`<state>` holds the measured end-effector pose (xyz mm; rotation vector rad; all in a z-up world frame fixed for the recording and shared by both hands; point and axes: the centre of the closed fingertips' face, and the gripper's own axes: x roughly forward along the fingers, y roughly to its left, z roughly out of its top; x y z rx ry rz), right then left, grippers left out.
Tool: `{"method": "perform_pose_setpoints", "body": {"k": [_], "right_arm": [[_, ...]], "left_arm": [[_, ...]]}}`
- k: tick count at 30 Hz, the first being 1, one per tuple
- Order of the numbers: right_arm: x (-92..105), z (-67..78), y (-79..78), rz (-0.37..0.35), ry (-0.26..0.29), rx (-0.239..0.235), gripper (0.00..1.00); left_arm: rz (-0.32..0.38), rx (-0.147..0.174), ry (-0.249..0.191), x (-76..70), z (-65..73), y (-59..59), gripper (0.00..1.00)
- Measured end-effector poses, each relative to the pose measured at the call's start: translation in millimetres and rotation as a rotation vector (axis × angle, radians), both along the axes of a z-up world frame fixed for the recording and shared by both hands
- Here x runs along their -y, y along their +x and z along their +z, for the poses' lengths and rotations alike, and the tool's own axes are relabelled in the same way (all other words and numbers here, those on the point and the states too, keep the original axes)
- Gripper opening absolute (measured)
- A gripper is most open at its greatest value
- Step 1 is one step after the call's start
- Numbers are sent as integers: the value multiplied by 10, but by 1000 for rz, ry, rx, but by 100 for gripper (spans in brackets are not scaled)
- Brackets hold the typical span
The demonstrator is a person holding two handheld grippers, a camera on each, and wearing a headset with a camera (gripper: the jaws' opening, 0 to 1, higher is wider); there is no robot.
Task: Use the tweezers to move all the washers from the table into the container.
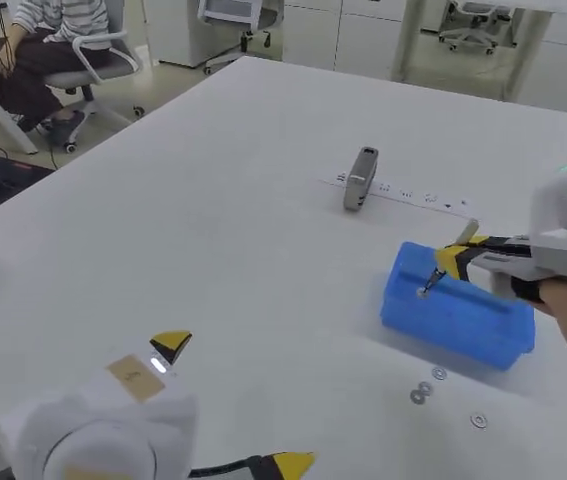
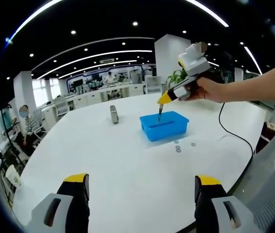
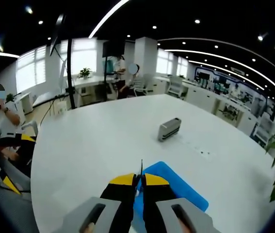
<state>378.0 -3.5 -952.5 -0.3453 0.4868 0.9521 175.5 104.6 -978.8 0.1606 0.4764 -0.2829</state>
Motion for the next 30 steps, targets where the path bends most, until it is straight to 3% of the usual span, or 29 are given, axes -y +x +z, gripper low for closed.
{"method": "perform_pose_setpoints", "body": {"k": [5,11,18,30], "right_arm": [[-16,-88,68,-4,-16,7,1],[-11,-270,180,-24,-60,18,1],[-46,-385,247,-55,-35,-9,1],[-110,-523,305,-84,-43,4,1]], "left_arm": [[13,24,-4,-25,45,14,93],[10,6,-2,-20,11,10,93],[3,-16,7,-9,-28,3,91],[20,-18,27,-60,-44,13,91]]}}
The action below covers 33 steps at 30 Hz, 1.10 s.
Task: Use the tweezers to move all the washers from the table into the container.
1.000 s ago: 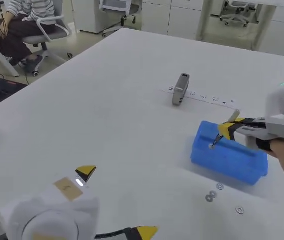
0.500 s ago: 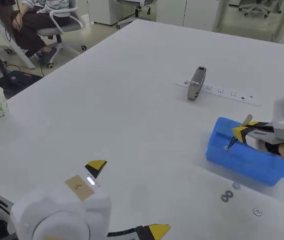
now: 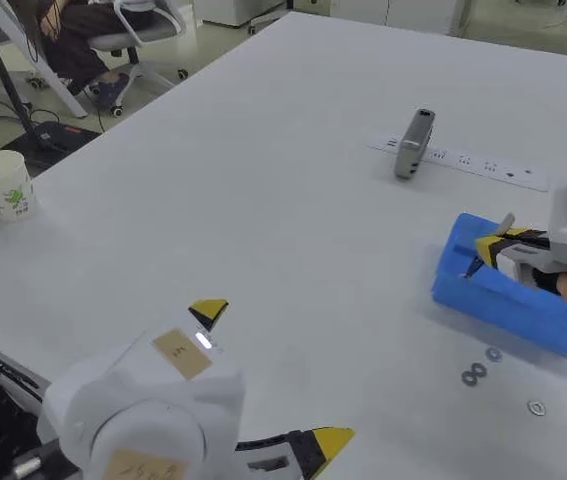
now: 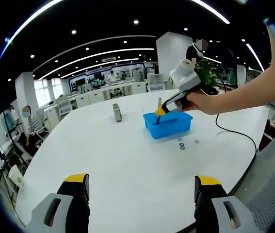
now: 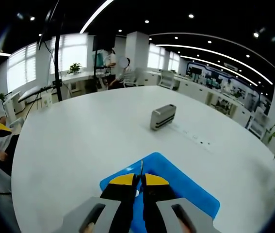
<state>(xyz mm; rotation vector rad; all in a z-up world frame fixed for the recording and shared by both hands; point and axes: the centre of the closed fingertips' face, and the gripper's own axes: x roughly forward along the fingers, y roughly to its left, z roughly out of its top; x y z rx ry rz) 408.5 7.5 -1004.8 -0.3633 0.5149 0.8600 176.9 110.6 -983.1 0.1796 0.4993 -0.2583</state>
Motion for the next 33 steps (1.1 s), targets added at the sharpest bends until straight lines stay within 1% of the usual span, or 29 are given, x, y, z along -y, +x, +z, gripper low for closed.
{"method": "perform_pose_setpoints", "body": {"k": [2,4,6,8,10,14,19,21,22,23,31,33], "right_arm": [[-2,-15,2,-1,0,-1,1],[0,-34,8,-1,-4,0,1],[6,-52,14,-4,-8,-1,1],[6,-62,9,-3,-6,-4,1],[6,-62,10,-3,-5,1,1],[2,-59,13,-6,-4,-1,1],[16,-52,32,-28,4,-10,2],[27,-30,30,-42,28,-22,2],[23,-11,17,-46,50,-36,2],[38,3,17,-50,50,-36,2],[126,238,-83,-45,65,7,2],[166,309,-126,-43,69,27,2]], "left_arm": [[-3,-4,-6,9,-7,-2,91],[-1,-5,2,-2,-13,-1,91],[1,4,4,-10,-1,6,92],[0,2,-2,-4,-4,5,92],[0,-4,6,-10,-17,1,92],[0,-5,2,-8,-19,2,92],[2,-7,2,-9,-18,3,92],[3,-8,1,-10,-18,3,92],[4,-8,2,-12,-18,4,92],[5,-7,3,-15,-17,4,92],[1,-5,3,-10,-14,3,92],[2,-3,5,-13,-12,3,93]]}}
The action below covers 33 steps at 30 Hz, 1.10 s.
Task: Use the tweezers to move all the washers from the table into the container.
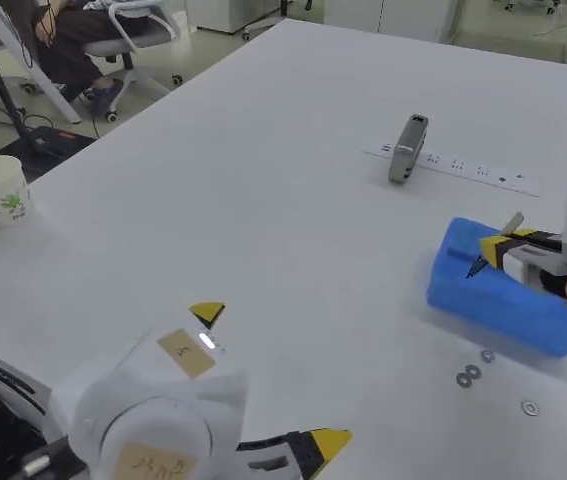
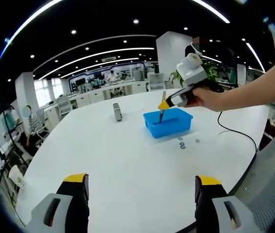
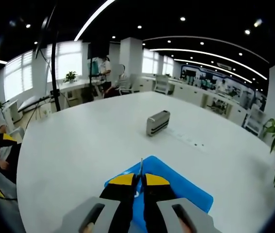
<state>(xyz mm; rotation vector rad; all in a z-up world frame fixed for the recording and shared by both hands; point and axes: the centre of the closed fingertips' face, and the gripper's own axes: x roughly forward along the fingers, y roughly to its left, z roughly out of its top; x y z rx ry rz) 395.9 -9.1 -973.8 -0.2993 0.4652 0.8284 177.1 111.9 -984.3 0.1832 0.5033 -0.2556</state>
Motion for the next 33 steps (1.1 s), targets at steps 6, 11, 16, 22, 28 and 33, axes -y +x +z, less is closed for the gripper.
{"method": "perform_pose_setpoints", "body": {"k": [6,11,16,22,28,33], "right_arm": [[102,248,-108,1,29,40,2],[93,395,-248,19,64,54,2],[67,441,-380,26,89,49,2],[51,398,-530,40,85,44,2],[75,293,-635,46,77,17,2],[135,159,-697,40,58,-13,2]], "left_arm": [[-1,8,1,-2,9,-2,93],[9,17,-3,-19,24,2,93],[11,19,1,-26,25,1,92],[19,31,10,-46,44,3,93],[28,35,7,-64,54,1,93],[22,30,12,-58,42,-1,92]]}}
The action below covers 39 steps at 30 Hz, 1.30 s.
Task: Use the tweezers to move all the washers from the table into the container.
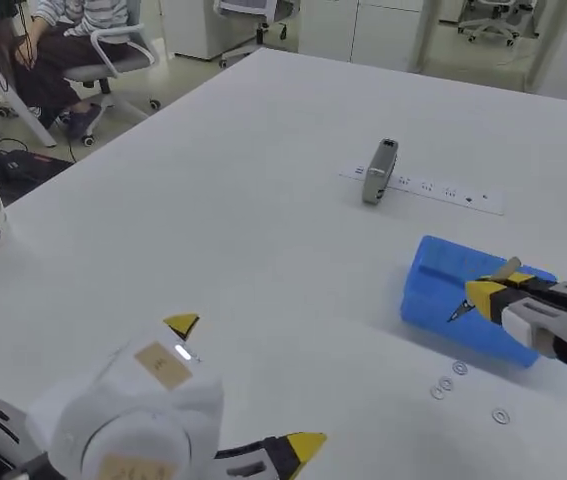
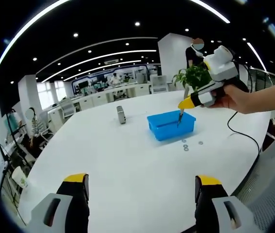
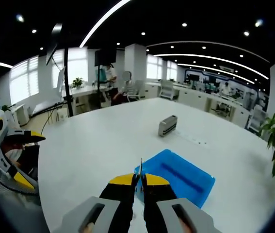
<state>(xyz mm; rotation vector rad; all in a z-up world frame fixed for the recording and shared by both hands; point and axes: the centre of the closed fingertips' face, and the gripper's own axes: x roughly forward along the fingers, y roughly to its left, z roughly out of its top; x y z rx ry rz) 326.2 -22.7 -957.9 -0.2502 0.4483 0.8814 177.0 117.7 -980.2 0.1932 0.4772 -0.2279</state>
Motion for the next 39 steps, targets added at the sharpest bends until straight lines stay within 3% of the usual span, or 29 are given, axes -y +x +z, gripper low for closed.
{"method": "perform_pose_setpoints", "body": {"k": [17,32,39], "right_arm": [[68,-356,-153,-21,-15,-103,2],[90,-533,-266,14,-50,-132,2],[100,-561,-292,17,-37,-138,2]], "left_arm": [[0,-8,3,-4,-14,3,92],[2,-18,7,-2,-24,-6,91],[5,-18,10,-9,-24,-7,91]]}}
